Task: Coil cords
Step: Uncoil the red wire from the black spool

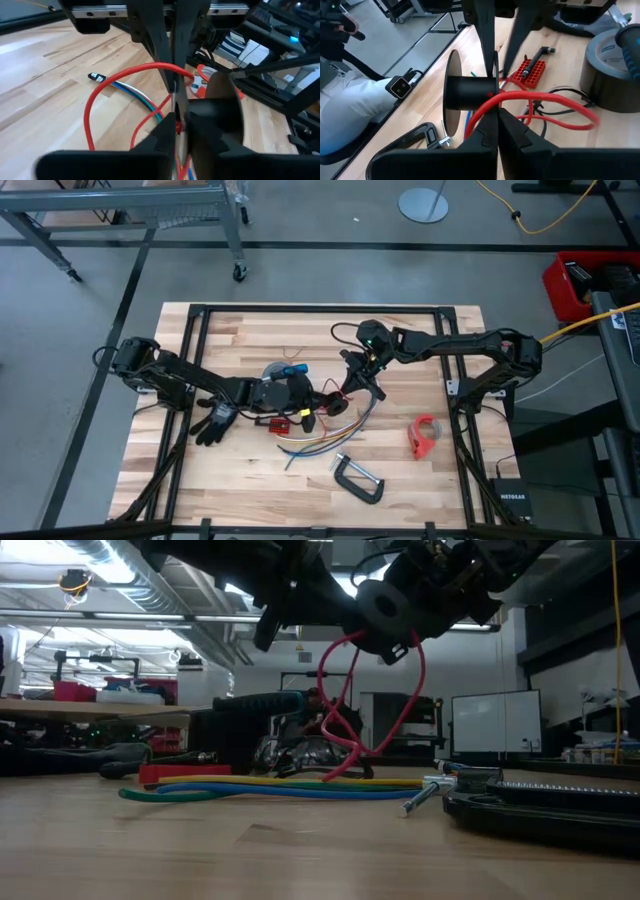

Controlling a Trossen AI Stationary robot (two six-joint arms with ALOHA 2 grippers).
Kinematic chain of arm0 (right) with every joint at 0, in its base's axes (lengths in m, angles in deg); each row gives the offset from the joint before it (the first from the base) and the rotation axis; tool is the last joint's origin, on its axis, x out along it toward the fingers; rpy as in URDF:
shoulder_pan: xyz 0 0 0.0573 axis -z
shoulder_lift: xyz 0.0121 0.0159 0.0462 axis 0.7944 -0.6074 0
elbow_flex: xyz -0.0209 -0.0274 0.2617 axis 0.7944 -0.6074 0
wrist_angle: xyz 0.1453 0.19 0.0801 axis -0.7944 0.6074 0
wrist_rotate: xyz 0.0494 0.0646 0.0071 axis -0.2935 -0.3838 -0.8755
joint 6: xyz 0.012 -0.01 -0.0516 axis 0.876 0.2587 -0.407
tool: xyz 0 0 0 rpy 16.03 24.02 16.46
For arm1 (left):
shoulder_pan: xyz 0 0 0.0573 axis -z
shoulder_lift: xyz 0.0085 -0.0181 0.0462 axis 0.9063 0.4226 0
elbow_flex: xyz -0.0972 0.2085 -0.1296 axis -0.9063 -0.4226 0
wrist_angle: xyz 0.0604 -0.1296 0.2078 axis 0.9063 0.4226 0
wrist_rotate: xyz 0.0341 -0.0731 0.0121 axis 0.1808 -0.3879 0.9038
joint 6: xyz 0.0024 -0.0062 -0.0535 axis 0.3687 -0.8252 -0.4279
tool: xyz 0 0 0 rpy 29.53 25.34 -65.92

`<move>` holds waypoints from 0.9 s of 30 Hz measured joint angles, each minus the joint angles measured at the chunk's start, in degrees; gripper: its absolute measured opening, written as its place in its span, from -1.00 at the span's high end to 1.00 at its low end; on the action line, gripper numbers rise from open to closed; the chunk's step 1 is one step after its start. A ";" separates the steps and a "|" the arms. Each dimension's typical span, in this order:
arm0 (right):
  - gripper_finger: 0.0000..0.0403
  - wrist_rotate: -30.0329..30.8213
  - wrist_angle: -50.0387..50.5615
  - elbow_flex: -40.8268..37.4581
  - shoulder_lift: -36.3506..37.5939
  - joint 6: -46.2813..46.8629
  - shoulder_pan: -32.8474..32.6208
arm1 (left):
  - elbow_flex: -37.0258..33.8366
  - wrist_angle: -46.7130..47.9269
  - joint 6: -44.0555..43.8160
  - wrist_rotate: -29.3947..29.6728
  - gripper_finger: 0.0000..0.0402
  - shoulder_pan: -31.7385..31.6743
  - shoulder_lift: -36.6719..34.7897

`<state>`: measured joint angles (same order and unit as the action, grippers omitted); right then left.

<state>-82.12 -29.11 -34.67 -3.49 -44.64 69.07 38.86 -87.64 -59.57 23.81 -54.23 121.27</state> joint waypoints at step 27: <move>0.19 9.07 -0.38 0.00 0.00 6.58 0.07 | 0.02 9.33 -3.46 8.45 1.00 -0.01 -3.09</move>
<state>-73.05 -29.49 -34.67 -3.49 -38.06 69.13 38.88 -78.30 -63.03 32.26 -54.24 118.18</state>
